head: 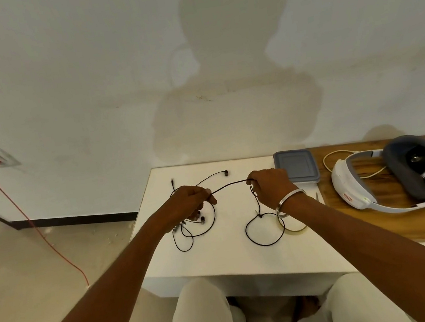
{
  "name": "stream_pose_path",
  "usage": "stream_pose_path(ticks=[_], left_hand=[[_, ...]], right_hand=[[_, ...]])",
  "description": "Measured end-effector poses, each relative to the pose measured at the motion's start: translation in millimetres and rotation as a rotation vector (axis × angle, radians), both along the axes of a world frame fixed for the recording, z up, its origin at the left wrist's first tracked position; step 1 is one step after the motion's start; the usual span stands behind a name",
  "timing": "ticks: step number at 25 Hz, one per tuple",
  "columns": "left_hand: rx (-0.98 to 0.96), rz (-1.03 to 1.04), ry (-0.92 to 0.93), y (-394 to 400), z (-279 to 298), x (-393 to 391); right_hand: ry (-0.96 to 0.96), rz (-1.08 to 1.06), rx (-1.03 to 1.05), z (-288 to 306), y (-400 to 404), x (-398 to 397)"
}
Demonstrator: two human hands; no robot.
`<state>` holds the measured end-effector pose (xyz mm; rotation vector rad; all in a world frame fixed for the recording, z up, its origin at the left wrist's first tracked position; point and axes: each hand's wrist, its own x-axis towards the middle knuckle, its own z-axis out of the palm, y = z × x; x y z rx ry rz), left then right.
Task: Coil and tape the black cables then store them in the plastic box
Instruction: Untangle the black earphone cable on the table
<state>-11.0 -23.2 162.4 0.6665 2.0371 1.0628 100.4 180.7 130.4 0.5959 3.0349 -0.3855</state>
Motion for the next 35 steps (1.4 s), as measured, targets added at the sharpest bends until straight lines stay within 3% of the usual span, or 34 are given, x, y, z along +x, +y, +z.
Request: stream_pose_path(ticks=[3,8,12,14,18,23,26,30,32,35], left_hand=[[0.025,-0.061,-0.006,4.8,0.3,5.6],[0.011,-0.120,0.070,16.8,1.0,14.2],[-0.003,-0.124,0.048,20.2,3.9,19.0],[0.011,-0.107,0.012,15.3,4.1,17.4],[0.047,-0.120,-0.010,6.1,6.1,12.2],[0.067,-0.152,-0.025,2.6,13.0,10.8],[0.075,-0.122,0.004,7.5,12.4,15.4],[0.082,-0.132,0.062,18.6,10.1,25.0],[0.084,-0.157,0.093,20.4,9.9,26.5],[0.069,-0.159,0.126,17.8,9.4,23.9]], right_hand=[[-0.098,0.003,-0.103,-3.6,-8.4,3.9],[0.029,0.317,-0.267,-1.3,-30.3,4.7],[-0.009,0.348,-0.096,7.8,-31.4,-2.4],[0.020,0.310,0.042,6.1,-23.8,-2.8],[0.062,0.099,0.097,-0.9,-1.6,1.7],[-0.115,-0.043,0.124,-8.7,13.3,9.9],[-0.238,-0.047,-0.038,-9.3,9.3,10.2],[-0.083,0.260,-0.447,0.1,-17.0,10.1],[0.013,0.353,-0.452,3.9,-28.2,5.4],[0.059,0.355,-0.287,11.3,-30.9,-1.9]])
